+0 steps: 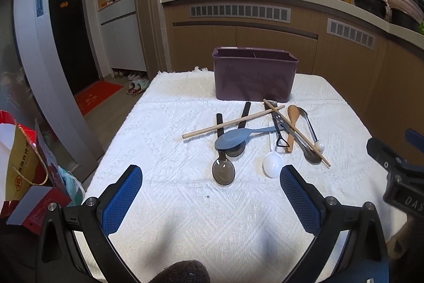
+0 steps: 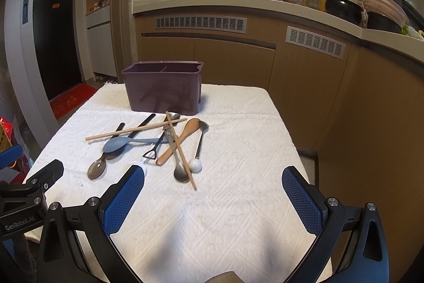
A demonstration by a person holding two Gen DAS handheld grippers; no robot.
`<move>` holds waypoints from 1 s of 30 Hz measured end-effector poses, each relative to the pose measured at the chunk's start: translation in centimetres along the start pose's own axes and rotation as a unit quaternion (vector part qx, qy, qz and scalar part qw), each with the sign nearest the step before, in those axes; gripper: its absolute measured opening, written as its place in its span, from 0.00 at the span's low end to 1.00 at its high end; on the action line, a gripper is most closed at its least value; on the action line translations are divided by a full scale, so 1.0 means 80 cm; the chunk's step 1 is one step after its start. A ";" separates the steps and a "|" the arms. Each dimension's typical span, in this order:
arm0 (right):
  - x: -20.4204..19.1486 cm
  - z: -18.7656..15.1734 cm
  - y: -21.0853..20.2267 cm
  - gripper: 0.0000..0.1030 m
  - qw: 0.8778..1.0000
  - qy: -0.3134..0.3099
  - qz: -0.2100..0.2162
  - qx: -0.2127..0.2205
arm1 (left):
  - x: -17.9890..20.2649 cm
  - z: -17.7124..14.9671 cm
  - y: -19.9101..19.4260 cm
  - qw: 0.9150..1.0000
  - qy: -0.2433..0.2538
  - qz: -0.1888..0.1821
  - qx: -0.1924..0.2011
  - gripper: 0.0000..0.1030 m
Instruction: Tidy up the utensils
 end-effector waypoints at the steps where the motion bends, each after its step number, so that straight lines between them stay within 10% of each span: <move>1: 0.001 0.002 0.009 1.00 1.000 -0.002 0.003 -0.003 | 0.002 0.000 0.008 1.000 0.002 -0.004 -0.006 1.00; 14: 0.010 -0.002 0.125 1.00 0.997 -0.017 0.031 -0.070 | 0.023 0.030 0.111 0.995 0.059 -0.057 -0.060 1.00; 30: 0.007 0.021 0.158 1.00 0.993 -0.012 0.074 -0.088 | 0.065 0.034 0.155 0.960 0.176 -0.167 -0.142 1.00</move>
Point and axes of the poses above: each gripper's, at about its wrist camera, not at the fingertips, and y roughly the way its jaws point, x to its right, z to its top, the point moved 10 cm from there along y, roughly the way its jaws point, and after that the axes turned 10 degrees about -y, right-handed, at the moved point
